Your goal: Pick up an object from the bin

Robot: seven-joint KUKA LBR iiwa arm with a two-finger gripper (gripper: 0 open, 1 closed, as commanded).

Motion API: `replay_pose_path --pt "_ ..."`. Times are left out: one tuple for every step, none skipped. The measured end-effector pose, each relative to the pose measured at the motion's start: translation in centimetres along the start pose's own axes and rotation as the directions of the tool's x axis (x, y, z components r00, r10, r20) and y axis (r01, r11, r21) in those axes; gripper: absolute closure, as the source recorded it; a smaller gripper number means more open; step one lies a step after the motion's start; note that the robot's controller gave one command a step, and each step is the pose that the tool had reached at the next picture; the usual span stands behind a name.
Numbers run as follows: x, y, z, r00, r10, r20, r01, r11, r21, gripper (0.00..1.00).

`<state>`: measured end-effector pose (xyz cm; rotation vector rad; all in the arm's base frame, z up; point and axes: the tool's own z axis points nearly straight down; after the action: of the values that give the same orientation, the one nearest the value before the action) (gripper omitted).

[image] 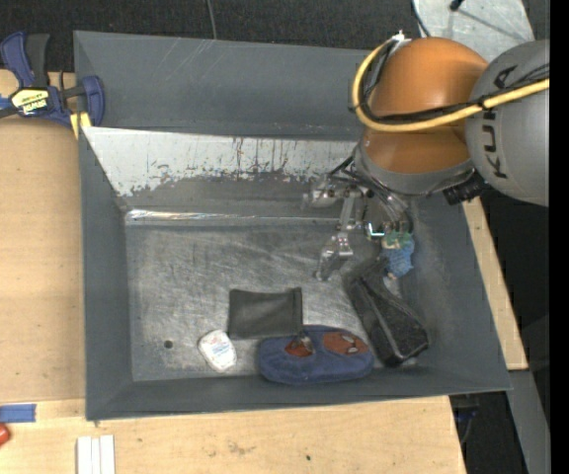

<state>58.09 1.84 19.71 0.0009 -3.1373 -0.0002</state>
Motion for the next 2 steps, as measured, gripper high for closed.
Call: replay_pose_path --pt "6.1 2.6 12.1 0.989 -0.148 0.026 0.148 0.989 0.003 0.00" --pt "7.6 4.6 9.7 1.000 0.026 0.011 -0.026 1.000 -0.002 0.00"
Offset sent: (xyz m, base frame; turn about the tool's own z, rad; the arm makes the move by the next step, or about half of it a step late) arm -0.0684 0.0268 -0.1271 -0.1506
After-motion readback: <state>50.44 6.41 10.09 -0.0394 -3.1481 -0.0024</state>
